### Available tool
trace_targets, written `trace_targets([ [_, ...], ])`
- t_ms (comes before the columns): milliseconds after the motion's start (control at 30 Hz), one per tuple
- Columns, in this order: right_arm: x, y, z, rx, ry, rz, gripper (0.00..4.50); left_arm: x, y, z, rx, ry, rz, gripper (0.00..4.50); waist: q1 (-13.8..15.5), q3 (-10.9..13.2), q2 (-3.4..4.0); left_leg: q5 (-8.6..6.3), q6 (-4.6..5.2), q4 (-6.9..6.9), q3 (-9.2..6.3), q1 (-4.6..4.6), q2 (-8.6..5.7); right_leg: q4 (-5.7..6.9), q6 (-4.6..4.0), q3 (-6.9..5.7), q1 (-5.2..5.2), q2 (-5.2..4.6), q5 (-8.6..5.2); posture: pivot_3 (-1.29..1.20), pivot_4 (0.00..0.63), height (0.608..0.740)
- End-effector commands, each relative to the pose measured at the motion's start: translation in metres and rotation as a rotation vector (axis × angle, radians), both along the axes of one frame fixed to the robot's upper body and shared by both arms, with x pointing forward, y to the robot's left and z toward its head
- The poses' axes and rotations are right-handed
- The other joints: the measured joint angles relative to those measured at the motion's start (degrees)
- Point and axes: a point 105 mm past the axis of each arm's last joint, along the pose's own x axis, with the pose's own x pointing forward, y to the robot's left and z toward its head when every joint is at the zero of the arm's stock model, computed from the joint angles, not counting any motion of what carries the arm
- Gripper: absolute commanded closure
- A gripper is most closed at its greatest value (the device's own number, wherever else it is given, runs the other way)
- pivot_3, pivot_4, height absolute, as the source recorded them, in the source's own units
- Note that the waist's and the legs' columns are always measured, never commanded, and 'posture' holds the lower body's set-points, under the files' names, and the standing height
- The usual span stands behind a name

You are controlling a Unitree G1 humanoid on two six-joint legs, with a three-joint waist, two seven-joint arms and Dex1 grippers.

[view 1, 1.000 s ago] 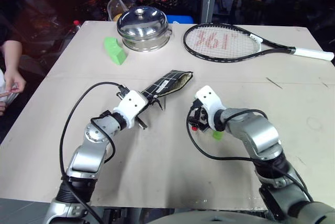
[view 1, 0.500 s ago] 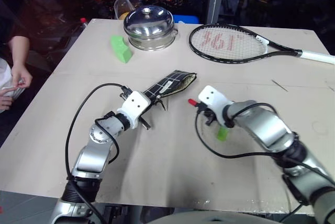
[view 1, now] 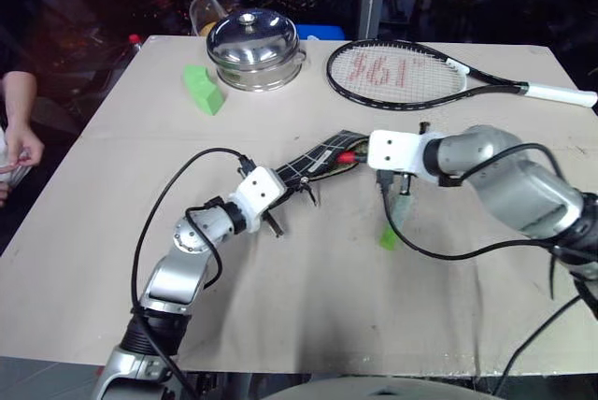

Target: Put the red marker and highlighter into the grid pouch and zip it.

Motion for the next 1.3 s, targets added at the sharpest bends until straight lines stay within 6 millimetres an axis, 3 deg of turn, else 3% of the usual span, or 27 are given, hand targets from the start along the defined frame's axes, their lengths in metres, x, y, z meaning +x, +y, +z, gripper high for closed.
trace_targets([
  [33,0.004,0.021,0.008,-0.058,-0.094,0.118,4.29,-0.007,-0.018,0.017,-0.028,-0.065,-0.074,4.5,0.06,0.0,0.0,0.0,0.0,0.0,0.01,-0.02,0.0,-0.01,0.0,0.0,-0.01,-0.01,0.0,0.0,0.15,0.74],
  [233,0.001,0.053,0.0,-0.066,-0.166,0.374,4.29,-0.015,-0.026,0.018,-0.009,-0.073,-0.13,4.5,0.07,0.01,0.0,0.04,-0.06,0.04,0.03,-0.02,-0.01,0.01,0.01,-0.01,0.0,-0.01,0.0,0.0,0.15,0.74],
  [333,0.008,0.045,-0.002,-0.045,-0.164,0.373,2.85,-0.013,-0.023,0.018,-0.013,-0.062,-0.112,4.5,0.05,0.01,0.0,0.13,-0.21,0.06,0.04,-0.01,-0.01,0.04,0.01,0.0,0.0,0.0,0.0,0.0,0.15,0.74],
  [433,0.013,0.032,0.015,0.021,-0.217,0.311,1.48,-0.011,-0.016,0.018,-0.016,-0.051,-0.079,4.5,0.19,0.01,-0.01,0.14,-0.22,0.07,0.03,-0.01,-0.01,0.05,0.01,0.0,0.01,0.0,0.0,0.0,0.15,0.74],
  [500,-0.002,0.018,0.031,0.216,-0.062,0.196,0.57,-0.008,-0.008,0.02,-0.021,-0.044,-0.043,4.5,0.34,0.02,-0.03,0.13,-0.22,0.07,0.05,-0.01,-0.01,0.05,0.01,0.01,0.0,-0.01,0.0,0.0,0.15,0.74],
  [633,-0.046,-0.021,0.033,0.403,0.258,0.009,0.57,0.003,0.006,0.02,-0.008,-0.053,0.04,4.5,0.52,0.02,-0.04,0.13,-0.22,0.06,-0.05,0.0,0.01,0.08,-0.01,-0.01,0.05,-0.03,0.01,0.0,0.15,0.74],
  [733,-0.041,-0.042,0.019,0.559,0.304,-0.319,0.57,0.007,0.008,0.023,-0.005,-0.062,0.054,4.5,0.12,-0.01,-0.07,-0.02,0.02,0.05,-0.18,0.12,0.01,0.07,-0.03,-0.11,0.22,-0.05,0.0,0.0,0.15,0.74],
  [833,-0.044,-0.067,-0.019,0.621,0.265,-0.677,0.57,0.01,0.005,0.023,0.003,-0.063,0.037,4.5,0.11,-0.08,-0.16,0.03,-0.07,0.01,-0.25,0.18,0.04,0.18,-0.06,-0.09,0.2,-0.02,-0.01,0.0,0.15,0.74],
  [1000,-0.053,-0.056,-0.058,0.777,0.355,-0.956,0.57,0.012,-0.001,0.021,0.01,-0.056,0.009,4.5,-0.14,-0.06,-0.13,0.04,-0.08,0.07,-0.11,0.08,-0.03,0.42,-0.03,0.04,-0.02,-0.05,-0.01,0.0,0.15,0.74],
  [1100,-0.054,-0.047,-0.076,0.795,0.414,-1.037,0.57,0.014,-0.004,0.022,0.019,-0.062,-0.009,4.5,-0.02,-0.07,-0.14,0.05,-0.09,0.1,-0.14,0.1,-0.03,0.44,0.12,0.0,-0.01,-0.01,-0.1,0.0,0.15,0.74],
  [1300,-0.053,-0.026,-0.083,0.866,0.529,-1.04,0.57,0.017,-0.003,0.019,0.033,-0.059,-0.013,4.5,-0.11,-0.19,-0.33,0.05,-0.08,0.11,-0.16,0.16,-0.06,0.43,0.12,0.0,0.08,0.0,-0.1,0.0,0.15,0.74],
])
